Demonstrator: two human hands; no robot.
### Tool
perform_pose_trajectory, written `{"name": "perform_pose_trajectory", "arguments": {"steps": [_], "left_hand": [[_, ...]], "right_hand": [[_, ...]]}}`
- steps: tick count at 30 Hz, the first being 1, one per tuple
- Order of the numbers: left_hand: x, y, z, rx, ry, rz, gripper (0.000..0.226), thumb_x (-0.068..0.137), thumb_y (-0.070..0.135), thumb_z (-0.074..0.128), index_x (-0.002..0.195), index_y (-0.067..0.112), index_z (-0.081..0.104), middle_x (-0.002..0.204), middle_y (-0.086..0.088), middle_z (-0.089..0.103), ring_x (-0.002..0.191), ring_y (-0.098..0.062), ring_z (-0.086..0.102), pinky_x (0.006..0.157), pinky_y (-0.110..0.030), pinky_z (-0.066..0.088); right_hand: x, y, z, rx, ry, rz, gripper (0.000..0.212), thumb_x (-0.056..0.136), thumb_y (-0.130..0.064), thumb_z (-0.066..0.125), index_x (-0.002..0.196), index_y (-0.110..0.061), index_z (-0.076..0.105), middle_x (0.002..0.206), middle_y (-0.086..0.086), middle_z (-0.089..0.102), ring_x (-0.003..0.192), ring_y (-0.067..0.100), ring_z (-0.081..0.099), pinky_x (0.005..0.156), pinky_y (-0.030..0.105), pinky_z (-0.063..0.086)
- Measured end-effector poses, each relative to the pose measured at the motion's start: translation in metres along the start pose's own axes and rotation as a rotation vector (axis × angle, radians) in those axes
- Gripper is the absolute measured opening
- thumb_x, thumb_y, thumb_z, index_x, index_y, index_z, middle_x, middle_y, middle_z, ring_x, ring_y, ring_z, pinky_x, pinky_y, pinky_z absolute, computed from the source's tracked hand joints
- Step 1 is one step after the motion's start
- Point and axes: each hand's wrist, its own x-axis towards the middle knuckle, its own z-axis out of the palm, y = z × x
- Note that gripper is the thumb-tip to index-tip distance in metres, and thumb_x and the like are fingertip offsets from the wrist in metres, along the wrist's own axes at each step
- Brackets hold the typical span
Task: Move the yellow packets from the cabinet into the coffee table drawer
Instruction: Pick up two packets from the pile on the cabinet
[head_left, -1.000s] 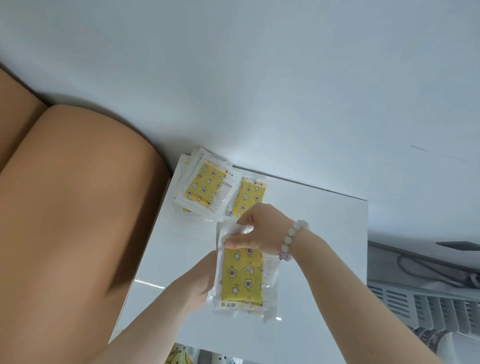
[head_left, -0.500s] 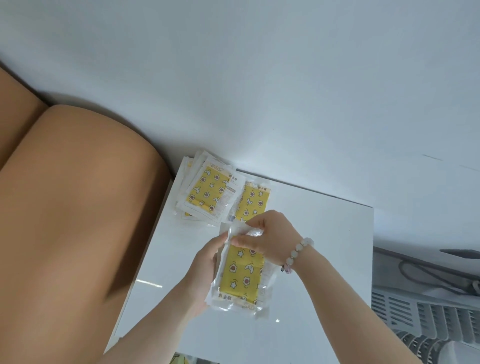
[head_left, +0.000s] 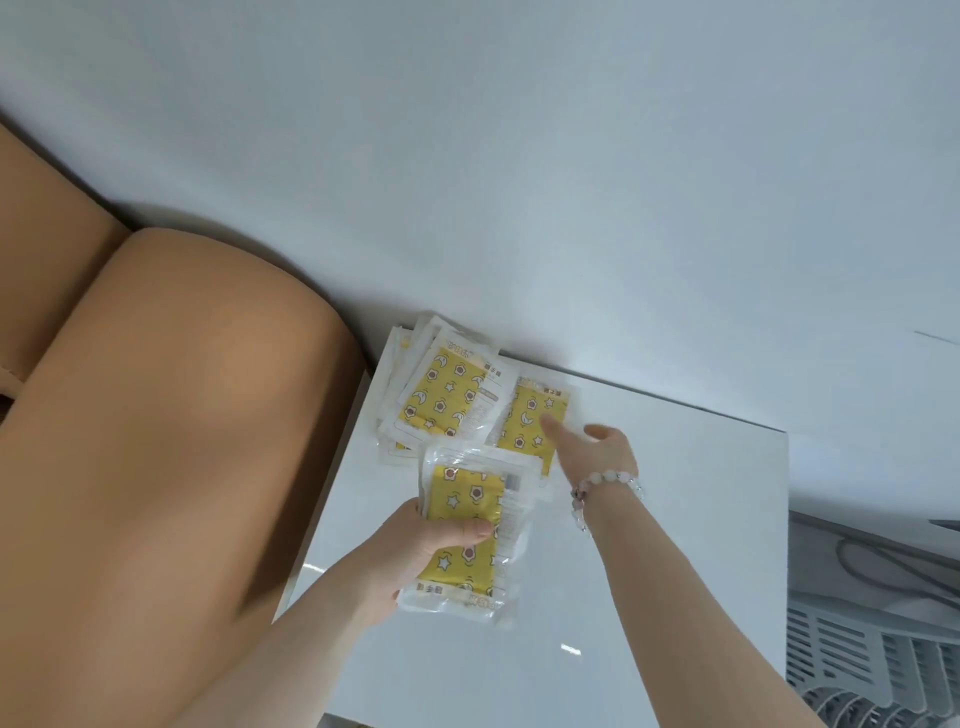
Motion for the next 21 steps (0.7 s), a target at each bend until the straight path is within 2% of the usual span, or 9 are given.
{"name": "perform_pose_trajectory", "arguments": {"steps": [2, 4, 7, 10, 13, 14, 16, 18, 21], "left_hand": [[-0.002, 0.001, -0.005, -0.022, 0.014, -0.016, 0.044, 0.055, 0.027, 0.077, 0.097, 0.018, 0.071, 0.094, -0.006, 0.074, 0.093, -0.024, 0.069, 0.093, -0.04, 0.051], [-0.004, 0.003, -0.009, -0.036, 0.001, -0.027, 0.053, 0.049, 0.03, 0.08, 0.1, 0.018, 0.071, 0.098, -0.008, 0.073, 0.099, -0.029, 0.067, 0.096, -0.046, 0.048], [-0.007, 0.003, -0.014, -0.064, -0.013, -0.032, 0.041, 0.055, 0.024, 0.077, 0.095, 0.019, 0.073, 0.096, -0.008, 0.074, 0.094, -0.028, 0.069, 0.091, -0.045, 0.052], [-0.009, 0.004, -0.017, -0.09, -0.009, -0.009, 0.03, 0.057, 0.022, 0.074, 0.086, 0.021, 0.075, 0.092, -0.008, 0.074, 0.086, -0.026, 0.07, 0.081, -0.04, 0.055], [-0.008, 0.004, -0.019, -0.091, 0.005, -0.018, 0.04, 0.057, 0.023, 0.076, 0.096, 0.019, 0.073, 0.099, -0.012, 0.073, 0.097, -0.032, 0.068, 0.09, -0.046, 0.052], [-0.008, 0.003, -0.02, -0.086, 0.013, -0.029, 0.044, 0.056, 0.024, 0.076, 0.099, 0.018, 0.071, 0.101, -0.012, 0.072, 0.099, -0.033, 0.067, 0.094, -0.047, 0.05], [-0.008, 0.0, -0.02, -0.084, 0.031, -0.043, 0.047, 0.055, 0.025, 0.076, 0.101, 0.017, 0.07, 0.098, -0.011, 0.073, 0.098, -0.032, 0.067, 0.093, -0.047, 0.05], [-0.008, -0.004, -0.019, -0.087, 0.031, -0.051, 0.044, 0.054, 0.023, 0.077, 0.097, 0.017, 0.07, 0.088, -0.007, 0.074, 0.09, -0.028, 0.069, 0.087, -0.042, 0.054], [-0.009, -0.006, -0.016, -0.072, 0.021, -0.059, 0.039, 0.058, 0.018, 0.084, 0.095, 0.018, 0.069, 0.078, 0.0, 0.074, 0.075, -0.018, 0.071, 0.072, -0.032, 0.054]], "right_hand": [[0.008, 0.006, 0.011, -0.262, 0.045, 0.016, 0.081, 0.071, -0.056, 0.073, 0.131, -0.013, 0.041, 0.126, 0.008, 0.052, 0.102, 0.025, 0.059, 0.079, 0.037, 0.052], [0.011, 0.012, 0.021, -0.34, 0.108, -0.044, 0.081, 0.067, -0.054, 0.077, 0.126, -0.012, 0.042, 0.122, 0.007, 0.051, 0.118, 0.025, 0.049, 0.09, 0.042, 0.049], [0.014, 0.015, 0.029, -0.374, 0.168, -0.067, 0.06, 0.074, -0.041, 0.074, 0.119, -0.012, 0.047, 0.12, 0.006, 0.051, 0.12, 0.023, 0.045, 0.092, 0.042, 0.048], [0.015, 0.02, 0.035, -0.39, 0.187, -0.065, 0.053, 0.074, -0.043, 0.073, 0.115, -0.014, 0.054, 0.117, 0.003, 0.052, 0.117, 0.021, 0.047, 0.091, 0.04, 0.049], [0.019, 0.024, 0.035, -0.282, 0.176, -0.039, 0.05, 0.072, -0.044, 0.075, 0.109, -0.016, 0.057, 0.109, 0.0, 0.055, 0.103, 0.022, 0.058, 0.074, 0.033, 0.052], [0.017, 0.025, 0.032, -0.224, 0.152, -0.024, 0.046, 0.074, -0.042, 0.075, 0.107, -0.015, 0.058, 0.105, 0.0, 0.058, 0.089, 0.021, 0.062, 0.062, 0.026, 0.049], [0.014, 0.03, 0.022, 0.022, 0.077, -0.012, 0.031, 0.079, -0.032, 0.073, 0.099, -0.012, 0.06, 0.089, 0.001, 0.062, 0.056, 0.018, 0.054, 0.043, 0.02, 0.038], [0.007, 0.037, 0.011, 0.312, 0.007, -0.004, 0.018, 0.082, -0.022, 0.071, 0.093, -0.011, 0.062, 0.08, 0.003, 0.061, 0.054, 0.016, 0.049, 0.045, 0.022, 0.038], [-0.002, 0.044, -0.007, 0.519, 0.005, -0.071, 0.011, 0.082, -0.014, 0.071, 0.091, -0.013, 0.064, 0.081, 0.002, 0.065, 0.076, 0.021, 0.058, 0.068, 0.028, 0.045]]}}
